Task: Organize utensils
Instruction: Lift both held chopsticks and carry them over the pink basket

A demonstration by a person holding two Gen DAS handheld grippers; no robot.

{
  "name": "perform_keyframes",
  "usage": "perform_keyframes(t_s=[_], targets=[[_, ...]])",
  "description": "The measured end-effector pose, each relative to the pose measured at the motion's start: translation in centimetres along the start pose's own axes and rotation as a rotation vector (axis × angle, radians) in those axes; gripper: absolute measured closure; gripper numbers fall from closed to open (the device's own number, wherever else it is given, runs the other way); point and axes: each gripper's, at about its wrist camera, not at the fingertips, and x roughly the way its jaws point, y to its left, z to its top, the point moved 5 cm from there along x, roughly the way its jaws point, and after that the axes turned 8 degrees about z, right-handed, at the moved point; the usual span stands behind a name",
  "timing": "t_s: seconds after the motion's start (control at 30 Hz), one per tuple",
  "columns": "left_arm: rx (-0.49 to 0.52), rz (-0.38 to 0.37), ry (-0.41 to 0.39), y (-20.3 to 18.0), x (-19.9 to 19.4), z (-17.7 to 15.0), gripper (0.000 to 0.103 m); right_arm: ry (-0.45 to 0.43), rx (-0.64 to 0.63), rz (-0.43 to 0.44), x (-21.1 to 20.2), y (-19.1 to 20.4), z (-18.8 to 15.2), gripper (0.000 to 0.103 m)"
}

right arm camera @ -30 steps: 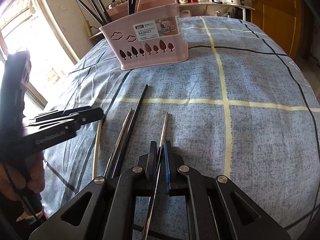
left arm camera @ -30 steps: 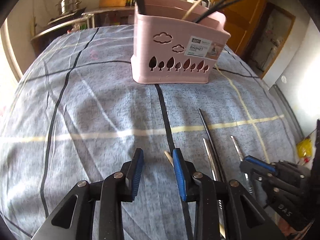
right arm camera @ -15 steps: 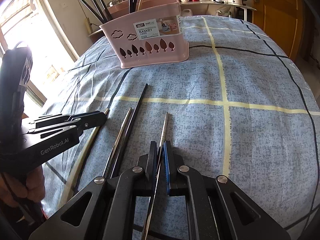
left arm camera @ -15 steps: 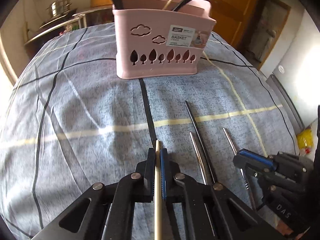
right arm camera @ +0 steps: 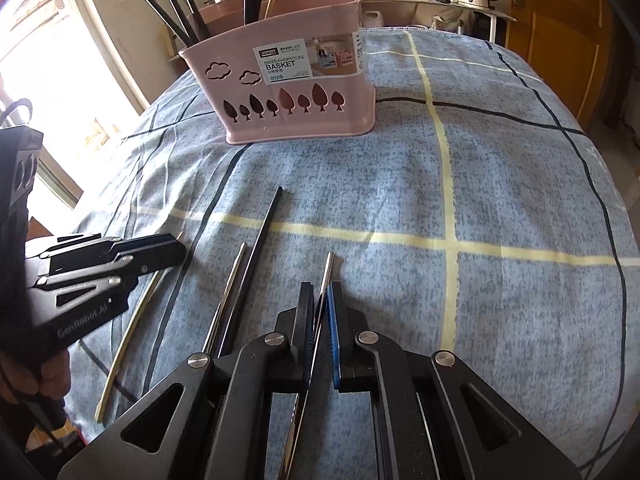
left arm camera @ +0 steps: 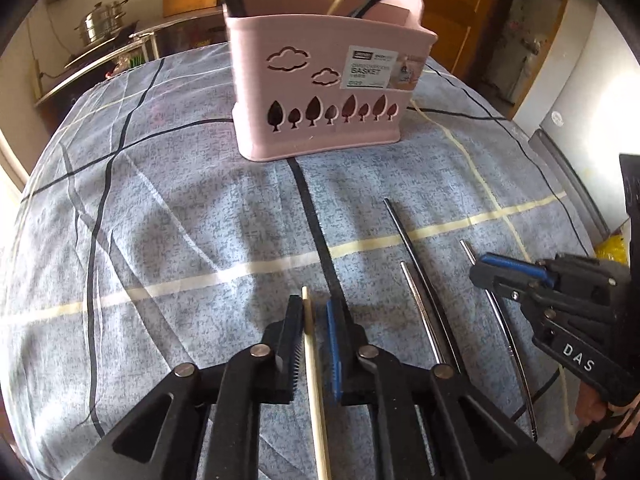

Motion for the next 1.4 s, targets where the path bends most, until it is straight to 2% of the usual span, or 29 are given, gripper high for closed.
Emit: perform_keyframes(t_s=[0.17,0.2,0.23,0.37,0.5,0.8,1.0,1.17,1.4], targets=[[0.050,0.043,-0.007,-0.7,0.0,-0.1,0.088,0.023,-0.011,-0.018,0.5,0.1,0.8,0.098],[0.053,0.049,-0.007,-0.7,0.1,0.0,0.090,0.023,-0.014,-0.017,0.6,0.1,0.8,0.098],[0.055,0.059,-0.006,-0.7,0.1,0.0,0.099,0.024,-0.014,-0.016,0.6,0.1,0.8,0.098],[0.028,0.043,-0.001,-0.2,0.0,0.2,0.099,0.017,-0.012,0.015,0.2,0.2,1.0,0.099],[0.003,0.025,-0.041,0.4,-1.6,1.3,0.099,-0.034,-0.021,0.034,-1.6,0.7,1.8,0.099],[-0.016,-0.013,-0.225,1.4,-8.8,6.1,0.099,-0.189,-0.058,0.058,-7.4,2.1,5.6,0.099],[-0.025,-0.024,-0.321,2.2,-12.5,8.6,0.099,-0.289,-0.083,0.051,-10.6,2.8,7.9,0.099],[-0.037,-0.028,-0.366,2.7,-13.9,9.5,0.099,-0.350,-0.095,0.043,-12.3,2.8,8.7,0.099],[-0.050,-0.035,-0.371,3.0,-14.1,8.6,0.099,-0.339,-0.090,0.041,-12.3,2.3,7.7,0.099]])
